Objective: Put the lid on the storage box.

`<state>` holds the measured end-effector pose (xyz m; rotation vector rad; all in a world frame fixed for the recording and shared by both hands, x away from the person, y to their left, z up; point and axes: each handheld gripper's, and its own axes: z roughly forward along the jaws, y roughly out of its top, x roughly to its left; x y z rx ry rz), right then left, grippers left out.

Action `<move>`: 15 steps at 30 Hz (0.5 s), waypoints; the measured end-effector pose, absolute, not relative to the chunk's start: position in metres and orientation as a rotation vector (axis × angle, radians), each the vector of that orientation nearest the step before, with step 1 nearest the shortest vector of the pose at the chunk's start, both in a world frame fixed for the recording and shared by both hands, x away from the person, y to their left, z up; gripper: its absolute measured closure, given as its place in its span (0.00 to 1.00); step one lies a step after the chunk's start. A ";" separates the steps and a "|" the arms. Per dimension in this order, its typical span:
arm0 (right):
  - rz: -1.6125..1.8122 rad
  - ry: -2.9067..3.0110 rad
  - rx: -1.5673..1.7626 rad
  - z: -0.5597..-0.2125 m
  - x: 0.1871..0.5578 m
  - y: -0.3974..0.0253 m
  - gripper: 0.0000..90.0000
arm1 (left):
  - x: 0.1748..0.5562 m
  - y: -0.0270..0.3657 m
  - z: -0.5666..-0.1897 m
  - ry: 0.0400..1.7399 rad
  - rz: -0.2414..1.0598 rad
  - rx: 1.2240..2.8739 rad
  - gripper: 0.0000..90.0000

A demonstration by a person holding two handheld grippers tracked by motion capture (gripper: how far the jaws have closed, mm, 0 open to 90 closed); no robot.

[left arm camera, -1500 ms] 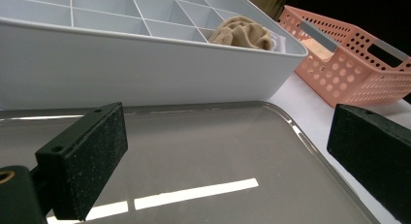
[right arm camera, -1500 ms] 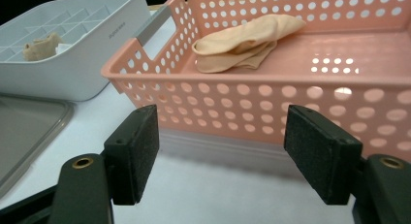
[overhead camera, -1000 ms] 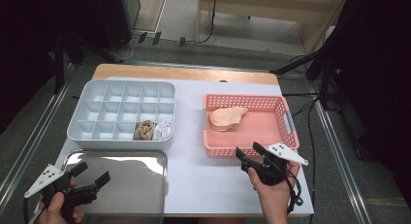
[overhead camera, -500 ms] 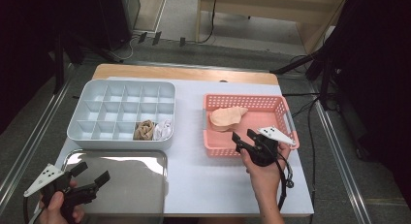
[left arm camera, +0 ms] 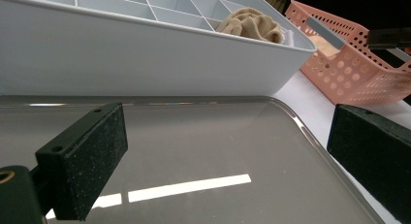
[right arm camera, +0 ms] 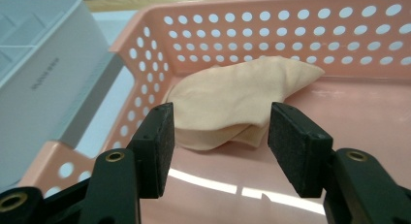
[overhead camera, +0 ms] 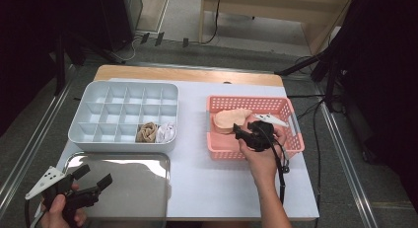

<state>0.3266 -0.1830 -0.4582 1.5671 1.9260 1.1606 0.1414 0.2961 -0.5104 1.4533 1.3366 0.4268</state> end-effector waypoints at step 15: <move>1.098 1.958 1.779 -0.456 0.353 -0.180 0.65 | 0.144 0.297 -0.509 1.328 0.421 1.440 0.02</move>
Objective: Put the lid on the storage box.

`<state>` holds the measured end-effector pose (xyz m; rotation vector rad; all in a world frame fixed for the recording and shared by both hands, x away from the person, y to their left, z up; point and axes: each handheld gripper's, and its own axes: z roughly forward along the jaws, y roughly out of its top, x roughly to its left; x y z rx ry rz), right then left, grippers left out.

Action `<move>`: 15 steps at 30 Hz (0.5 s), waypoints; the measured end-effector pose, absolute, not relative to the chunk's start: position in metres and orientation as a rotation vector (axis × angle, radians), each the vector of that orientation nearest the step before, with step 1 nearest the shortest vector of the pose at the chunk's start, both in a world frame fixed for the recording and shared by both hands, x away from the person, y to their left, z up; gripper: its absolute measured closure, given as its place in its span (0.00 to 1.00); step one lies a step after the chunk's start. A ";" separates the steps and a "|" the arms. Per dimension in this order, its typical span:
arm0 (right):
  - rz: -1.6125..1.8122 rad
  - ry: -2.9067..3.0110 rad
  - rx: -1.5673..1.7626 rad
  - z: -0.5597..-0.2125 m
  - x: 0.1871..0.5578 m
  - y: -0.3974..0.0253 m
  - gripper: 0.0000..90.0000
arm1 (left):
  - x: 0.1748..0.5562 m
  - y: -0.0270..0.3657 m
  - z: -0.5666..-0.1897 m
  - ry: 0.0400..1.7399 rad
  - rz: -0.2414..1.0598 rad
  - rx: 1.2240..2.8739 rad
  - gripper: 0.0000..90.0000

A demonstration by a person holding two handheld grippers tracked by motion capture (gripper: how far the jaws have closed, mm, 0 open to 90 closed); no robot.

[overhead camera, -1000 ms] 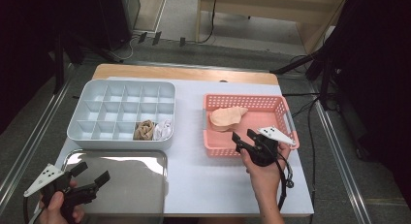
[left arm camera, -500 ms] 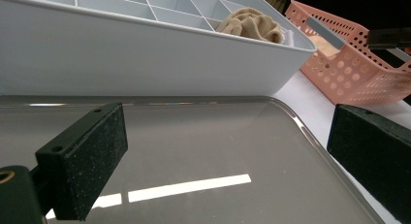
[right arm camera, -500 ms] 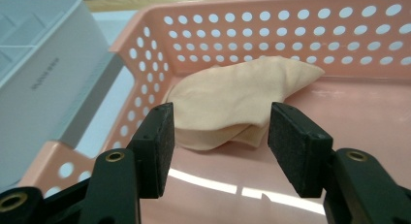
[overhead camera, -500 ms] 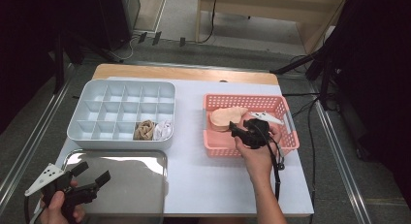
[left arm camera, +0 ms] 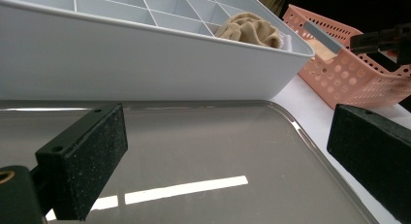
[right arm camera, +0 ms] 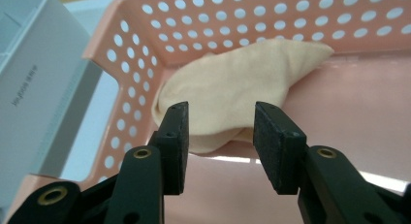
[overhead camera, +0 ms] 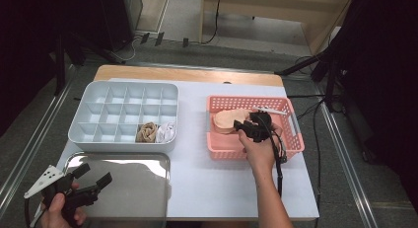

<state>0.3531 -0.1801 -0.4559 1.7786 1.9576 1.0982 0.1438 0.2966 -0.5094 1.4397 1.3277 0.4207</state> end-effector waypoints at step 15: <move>1.059 1.950 1.732 -0.454 0.375 -0.171 0.64 | 0.149 0.292 -0.510 1.315 0.403 1.429 0.02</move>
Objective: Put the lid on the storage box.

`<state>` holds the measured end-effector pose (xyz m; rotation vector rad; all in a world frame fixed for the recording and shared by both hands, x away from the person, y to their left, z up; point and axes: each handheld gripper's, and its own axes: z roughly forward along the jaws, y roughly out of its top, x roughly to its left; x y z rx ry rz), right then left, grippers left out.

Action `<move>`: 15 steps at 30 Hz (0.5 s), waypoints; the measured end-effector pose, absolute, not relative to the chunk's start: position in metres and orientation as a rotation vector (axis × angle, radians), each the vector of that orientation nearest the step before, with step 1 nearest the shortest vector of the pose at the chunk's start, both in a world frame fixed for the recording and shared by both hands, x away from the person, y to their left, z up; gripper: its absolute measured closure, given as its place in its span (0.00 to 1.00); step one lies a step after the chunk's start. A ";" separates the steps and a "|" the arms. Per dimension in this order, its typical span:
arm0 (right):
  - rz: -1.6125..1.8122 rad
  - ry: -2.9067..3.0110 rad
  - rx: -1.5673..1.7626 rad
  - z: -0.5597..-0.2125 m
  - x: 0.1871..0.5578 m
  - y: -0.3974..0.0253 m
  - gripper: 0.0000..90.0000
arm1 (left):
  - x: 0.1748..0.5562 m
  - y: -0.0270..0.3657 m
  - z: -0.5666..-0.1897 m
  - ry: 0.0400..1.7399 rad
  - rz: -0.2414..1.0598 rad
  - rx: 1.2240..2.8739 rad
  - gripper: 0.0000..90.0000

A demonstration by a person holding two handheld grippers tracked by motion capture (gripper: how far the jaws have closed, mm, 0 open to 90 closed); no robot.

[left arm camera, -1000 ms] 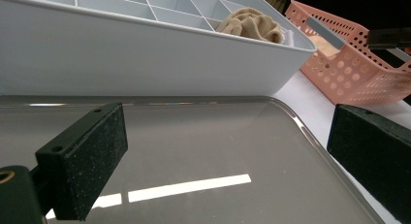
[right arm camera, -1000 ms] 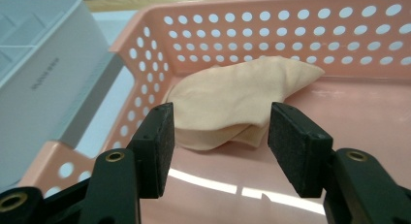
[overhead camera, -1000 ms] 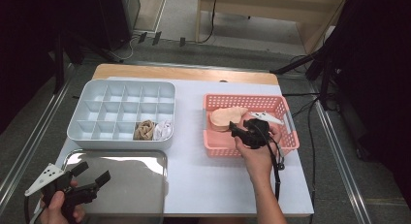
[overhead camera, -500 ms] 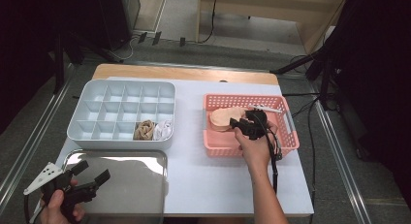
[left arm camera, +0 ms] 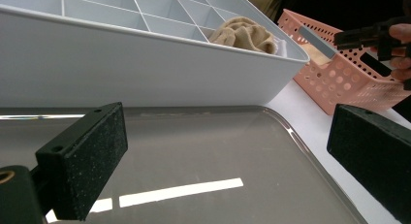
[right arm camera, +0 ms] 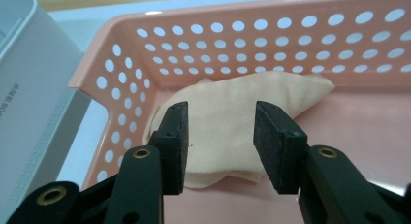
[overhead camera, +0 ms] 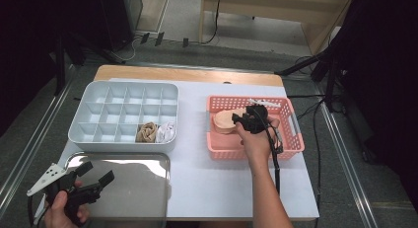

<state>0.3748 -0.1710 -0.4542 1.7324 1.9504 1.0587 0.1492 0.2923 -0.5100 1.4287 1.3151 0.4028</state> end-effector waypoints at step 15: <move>0.982 2.036 1.757 -0.464 0.412 -0.170 0.45 | 0.155 0.288 -0.513 1.312 0.395 1.439 0.02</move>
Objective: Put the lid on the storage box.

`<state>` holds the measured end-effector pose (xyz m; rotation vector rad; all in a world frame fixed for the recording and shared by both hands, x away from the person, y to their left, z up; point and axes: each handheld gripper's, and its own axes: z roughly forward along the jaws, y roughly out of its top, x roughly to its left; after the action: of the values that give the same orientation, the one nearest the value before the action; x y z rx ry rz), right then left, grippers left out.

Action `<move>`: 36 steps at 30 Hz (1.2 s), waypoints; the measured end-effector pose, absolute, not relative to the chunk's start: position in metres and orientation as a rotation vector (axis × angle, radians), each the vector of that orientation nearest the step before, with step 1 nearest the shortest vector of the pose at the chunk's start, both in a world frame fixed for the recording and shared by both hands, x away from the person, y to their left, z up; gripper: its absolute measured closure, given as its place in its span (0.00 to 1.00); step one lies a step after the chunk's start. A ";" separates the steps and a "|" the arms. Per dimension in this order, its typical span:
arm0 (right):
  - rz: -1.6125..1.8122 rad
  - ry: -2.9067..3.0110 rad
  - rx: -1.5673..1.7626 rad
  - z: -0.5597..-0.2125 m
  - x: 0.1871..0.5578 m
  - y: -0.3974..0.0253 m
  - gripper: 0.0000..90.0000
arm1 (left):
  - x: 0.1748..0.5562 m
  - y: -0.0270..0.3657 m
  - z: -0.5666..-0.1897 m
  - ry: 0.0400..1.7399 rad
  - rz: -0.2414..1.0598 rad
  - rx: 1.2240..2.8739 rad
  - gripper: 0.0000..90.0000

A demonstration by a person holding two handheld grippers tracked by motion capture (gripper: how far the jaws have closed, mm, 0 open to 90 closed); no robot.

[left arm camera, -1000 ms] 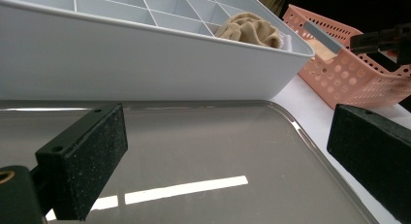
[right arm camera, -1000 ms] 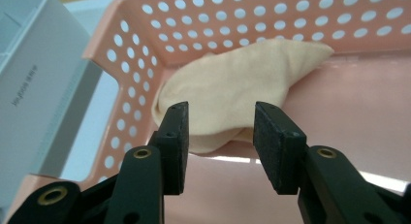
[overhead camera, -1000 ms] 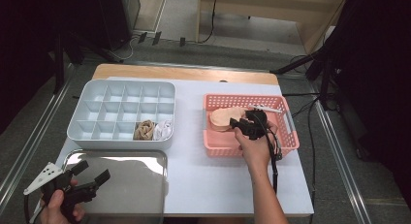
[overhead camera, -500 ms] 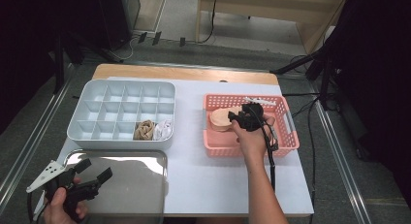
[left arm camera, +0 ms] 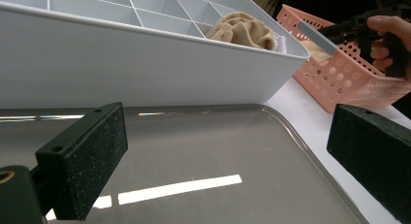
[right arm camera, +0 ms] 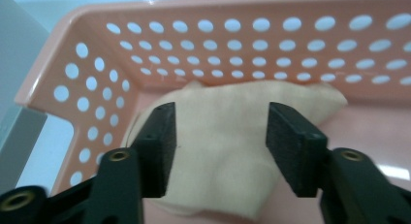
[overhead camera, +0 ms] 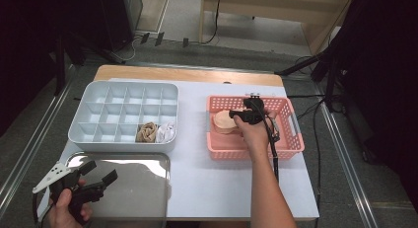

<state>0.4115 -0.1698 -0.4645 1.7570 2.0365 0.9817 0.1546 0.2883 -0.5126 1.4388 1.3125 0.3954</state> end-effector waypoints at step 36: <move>0.868 2.137 1.735 -0.450 0.387 -0.170 0.88 | 0.156 0.285 -0.512 1.308 0.380 1.434 0.02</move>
<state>0.3874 -0.1702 -0.4496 1.7346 2.1372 0.8679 0.1559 0.2854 -0.5122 1.4341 1.3081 0.3799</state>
